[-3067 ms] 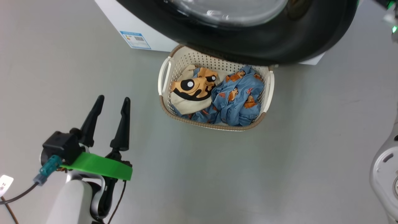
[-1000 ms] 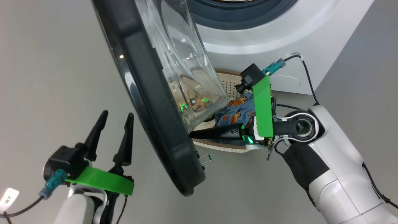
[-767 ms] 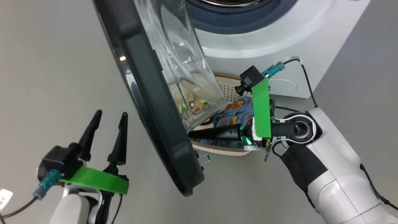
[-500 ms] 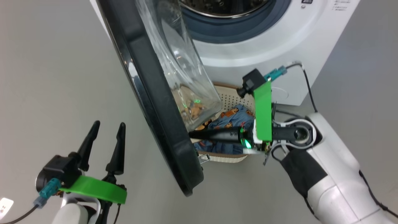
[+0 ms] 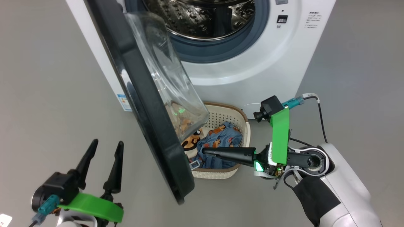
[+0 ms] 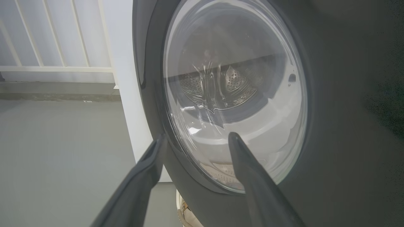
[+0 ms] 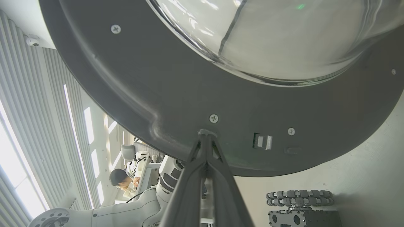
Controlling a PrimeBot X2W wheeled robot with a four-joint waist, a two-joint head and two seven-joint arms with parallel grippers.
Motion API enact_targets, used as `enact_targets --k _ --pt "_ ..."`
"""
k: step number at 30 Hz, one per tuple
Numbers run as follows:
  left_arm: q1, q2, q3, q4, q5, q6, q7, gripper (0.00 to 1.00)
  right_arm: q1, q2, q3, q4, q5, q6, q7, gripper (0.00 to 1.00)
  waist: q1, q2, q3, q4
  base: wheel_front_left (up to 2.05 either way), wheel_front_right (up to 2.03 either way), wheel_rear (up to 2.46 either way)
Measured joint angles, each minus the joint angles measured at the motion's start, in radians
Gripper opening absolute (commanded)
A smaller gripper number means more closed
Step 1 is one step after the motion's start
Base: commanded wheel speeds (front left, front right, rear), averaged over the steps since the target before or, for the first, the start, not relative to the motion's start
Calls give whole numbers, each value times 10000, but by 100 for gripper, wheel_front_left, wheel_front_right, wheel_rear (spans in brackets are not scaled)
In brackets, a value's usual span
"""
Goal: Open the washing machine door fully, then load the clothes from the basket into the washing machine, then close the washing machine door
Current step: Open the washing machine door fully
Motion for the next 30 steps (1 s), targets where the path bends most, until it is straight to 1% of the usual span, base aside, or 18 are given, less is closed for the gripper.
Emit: enact_targets --k 7,8,9,10,11,16,21,25,30 --pt "369 86 144 -17 27 0 0 100 620 -136 -219 -614 67 0 -575 0 0 0 -213 -401 0 0 0" --pt "413 100 151 -25 25 0 0 100 724 -150 -247 -748 36 0 -748 9 0 0 -236 -461 0 0 0" --pt "471 127 155 -36 25 0 0 100 818 -151 -314 -903 -67 0 -1011 45 0 0 -257 -519 0 0 0" --pt "507 144 173 -38 25 0 0 100 884 -151 -401 -1057 -186 0 -1304 88 0 0 -272 -577 0 0 0" --pt "518 159 198 -40 25 0 0 100 943 -153 -489 -1237 -389 0 -1603 100 0 0 -286 -635 0 0 0" --pt "518 222 301 -71 25 0 0 100 1005 -196 -759 -2293 -1668 0 -3302 100 0 0 -282 -839 0 0 0" --pt "518 224 355 -71 25 0 0 100 1176 -359 -717 -2803 -2872 0 -4711 100 0 0 -267 -947 0 0 0" --pt "517 222 366 -69 23 0 0 100 1189 -694 -376 -3133 -3960 0 -6094 100 0 0 -250 -985 0 0 0" --pt "518 222 376 -69 25 0 0 100 1111 -1354 382 -3191 -5455 0 -8052 100 0 0 -272 -1006 0 0 0"
